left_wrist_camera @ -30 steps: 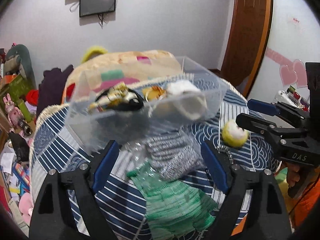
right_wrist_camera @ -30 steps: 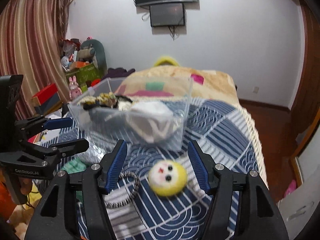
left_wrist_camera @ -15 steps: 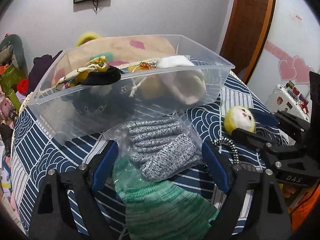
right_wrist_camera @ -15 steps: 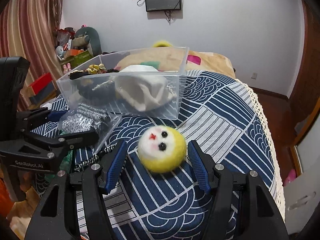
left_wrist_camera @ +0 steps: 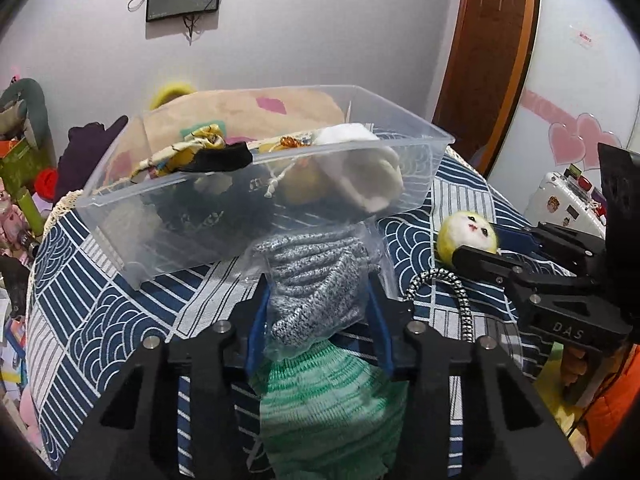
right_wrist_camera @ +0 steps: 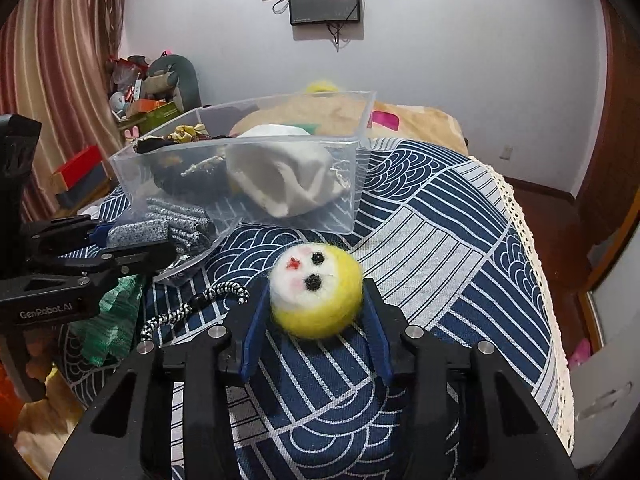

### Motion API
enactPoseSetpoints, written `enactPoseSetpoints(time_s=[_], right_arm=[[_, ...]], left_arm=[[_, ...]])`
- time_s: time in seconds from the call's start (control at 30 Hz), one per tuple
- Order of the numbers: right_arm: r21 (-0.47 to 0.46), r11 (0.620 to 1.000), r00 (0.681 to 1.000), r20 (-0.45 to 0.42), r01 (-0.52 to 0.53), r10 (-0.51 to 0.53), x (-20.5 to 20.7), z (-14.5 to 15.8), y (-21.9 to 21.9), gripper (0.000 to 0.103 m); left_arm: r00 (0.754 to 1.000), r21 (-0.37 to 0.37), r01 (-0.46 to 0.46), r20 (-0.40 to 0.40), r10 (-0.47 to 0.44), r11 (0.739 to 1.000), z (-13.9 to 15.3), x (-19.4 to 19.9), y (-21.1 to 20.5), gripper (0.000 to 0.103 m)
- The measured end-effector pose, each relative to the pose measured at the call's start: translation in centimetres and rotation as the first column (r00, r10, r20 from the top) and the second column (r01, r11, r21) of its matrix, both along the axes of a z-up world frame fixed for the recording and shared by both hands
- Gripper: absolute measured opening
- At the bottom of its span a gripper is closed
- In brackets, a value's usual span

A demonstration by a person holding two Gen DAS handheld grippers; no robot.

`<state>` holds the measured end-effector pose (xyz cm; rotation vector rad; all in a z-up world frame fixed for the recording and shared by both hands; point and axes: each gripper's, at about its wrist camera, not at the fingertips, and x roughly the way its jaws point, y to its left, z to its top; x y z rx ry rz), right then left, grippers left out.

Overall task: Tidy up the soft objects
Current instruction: 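Place the felt ball in the box with the right gripper while the left drops the bagged sock in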

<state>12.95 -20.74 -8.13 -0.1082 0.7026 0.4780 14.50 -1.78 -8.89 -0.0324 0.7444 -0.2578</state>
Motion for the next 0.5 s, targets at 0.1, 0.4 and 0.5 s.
enactPoseSetpoints(time_s=[0.1,0.4,0.5], right_arm=[[0.01,1.0,1.0,0.012,0.002,-0.002,-0.3,0.4,-0.1,0.041],[0.008,1.0,0.997,0.08,-0.005,0.004,-1.1,2.6,0.4,0.041],[0.009,1.0,0.994,0.105,-0.016,0.015,-1.3,3.4,0.9,0.041]], left_arm=[[1.0,0.0,-0.001,0.022,0.001,1.0,0.6,-0.7,0.1,0.041],[0.996,-0.021,-0.026,0.083,0.028,0.999,2.2,-3.1,1.4,0.041],[0.994,-0.041,-0.04,0.1,0.044,0.998,3.1,-3.6,2.2,0.041]])
